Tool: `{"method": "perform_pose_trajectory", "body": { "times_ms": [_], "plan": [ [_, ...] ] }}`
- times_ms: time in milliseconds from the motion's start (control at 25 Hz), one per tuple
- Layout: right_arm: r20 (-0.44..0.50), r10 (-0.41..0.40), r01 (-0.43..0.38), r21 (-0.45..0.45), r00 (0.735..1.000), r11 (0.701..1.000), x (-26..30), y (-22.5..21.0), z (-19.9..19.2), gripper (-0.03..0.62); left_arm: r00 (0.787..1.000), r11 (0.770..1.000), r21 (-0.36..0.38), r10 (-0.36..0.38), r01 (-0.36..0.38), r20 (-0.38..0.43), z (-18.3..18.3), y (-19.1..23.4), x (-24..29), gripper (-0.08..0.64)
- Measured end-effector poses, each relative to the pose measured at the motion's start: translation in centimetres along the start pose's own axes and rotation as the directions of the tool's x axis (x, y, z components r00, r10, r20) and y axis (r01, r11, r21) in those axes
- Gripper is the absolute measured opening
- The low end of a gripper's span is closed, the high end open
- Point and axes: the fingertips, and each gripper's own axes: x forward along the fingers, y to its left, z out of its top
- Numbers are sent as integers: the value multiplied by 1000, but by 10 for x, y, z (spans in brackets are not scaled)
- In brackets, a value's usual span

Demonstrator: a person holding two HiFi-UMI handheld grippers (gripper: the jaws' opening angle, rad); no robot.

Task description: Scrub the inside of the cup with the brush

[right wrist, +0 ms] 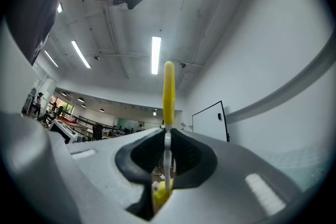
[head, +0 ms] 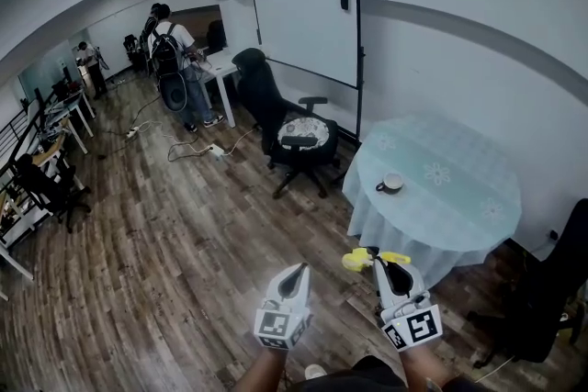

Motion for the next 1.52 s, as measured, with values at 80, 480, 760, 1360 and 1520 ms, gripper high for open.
{"method": "perform_pose_trajectory", "body": {
  "times_ms": [80, 480, 760, 1360, 1520],
  "plan": [
    [-3, -6, 6, -4, 1000, 1000, 1, -1, -2, 38, 1000, 1000, 10, -5, 5, -1, -1, 0, 3, 6],
    [-29, -35, 34, -16, 999, 999, 4, -43, -18, 38, 999, 999, 19, -41, 42, -32, -17, -18, 43, 5],
    [-35, -33, 33, -3, 999, 999, 14, -96, -26, 38, 997, 998, 41, -51, 53, -52, -21, -38, 94, 6],
    [-22, -5, 6, 49, 1000, 999, 47, -218, -50, 38, 998, 1000, 6, -4, 4, -70, -28, -68, 206, 6],
    [-20, 9, -8, 59, 1000, 998, 53, -240, -56, 38, 997, 999, 38, 1, 2, -72, -32, -79, 227, 6]
  ]
}}
